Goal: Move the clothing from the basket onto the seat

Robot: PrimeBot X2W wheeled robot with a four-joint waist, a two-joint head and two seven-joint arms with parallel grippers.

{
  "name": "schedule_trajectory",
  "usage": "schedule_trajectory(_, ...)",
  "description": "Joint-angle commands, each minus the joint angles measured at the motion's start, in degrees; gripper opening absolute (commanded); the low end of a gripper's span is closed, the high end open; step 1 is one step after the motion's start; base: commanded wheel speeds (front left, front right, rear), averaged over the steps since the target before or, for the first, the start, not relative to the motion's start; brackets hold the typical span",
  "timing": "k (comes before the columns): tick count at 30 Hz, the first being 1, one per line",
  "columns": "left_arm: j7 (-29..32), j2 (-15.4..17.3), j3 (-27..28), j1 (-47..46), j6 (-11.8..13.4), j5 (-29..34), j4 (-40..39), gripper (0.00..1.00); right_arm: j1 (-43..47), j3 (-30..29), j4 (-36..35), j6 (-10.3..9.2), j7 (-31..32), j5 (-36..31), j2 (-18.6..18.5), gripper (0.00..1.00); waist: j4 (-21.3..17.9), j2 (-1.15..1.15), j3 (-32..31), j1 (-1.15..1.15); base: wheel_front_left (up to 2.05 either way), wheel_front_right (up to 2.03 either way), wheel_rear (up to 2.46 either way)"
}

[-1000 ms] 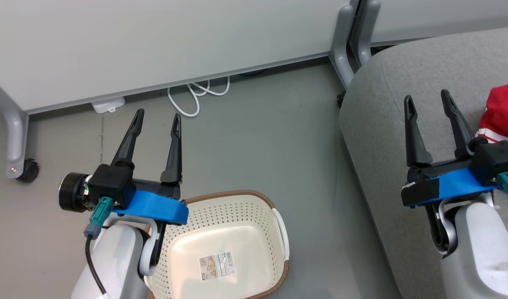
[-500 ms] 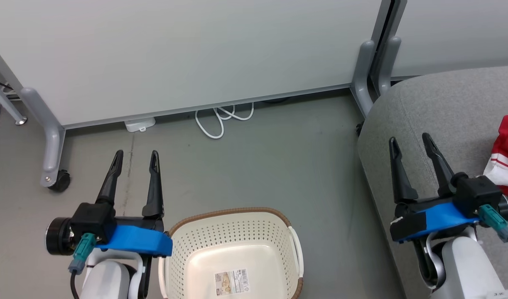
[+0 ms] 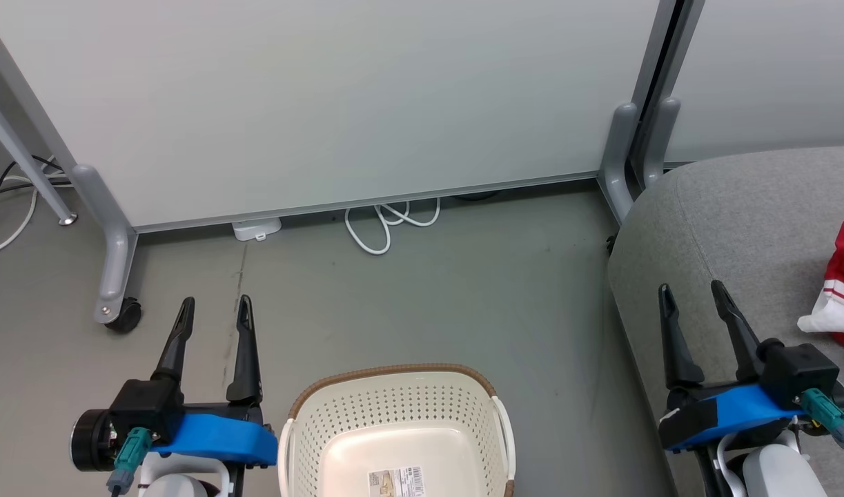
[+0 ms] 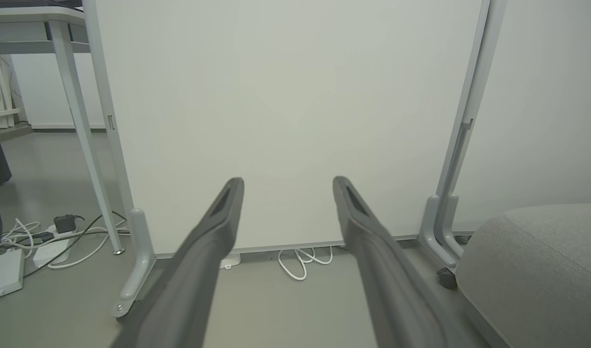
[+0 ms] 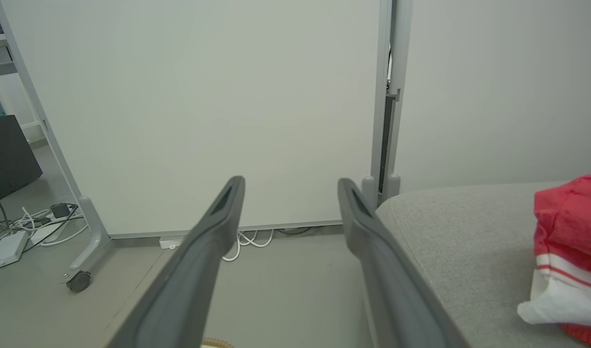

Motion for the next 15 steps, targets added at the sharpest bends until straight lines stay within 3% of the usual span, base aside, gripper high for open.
schedule_trajectory(1,-0.16,-0.12,0.41,0.40,-0.28,0.05,0.01,1.00,1.01,0.01,0.12,0.01,-0.02,0.13,0.12,1.00,0.09,0.00,-0.05,0.01,0.00,0.00,0.00)
schedule_trajectory(15,-0.17,-0.31,0.78,1.38,-1.11,-0.79,1.80,1.00,3.42,0.45,1.52,0.01,-0.01,2.36,0.15,1.00,1.11,0.00,-1.07,0.01,0.00,0.00,0.00)
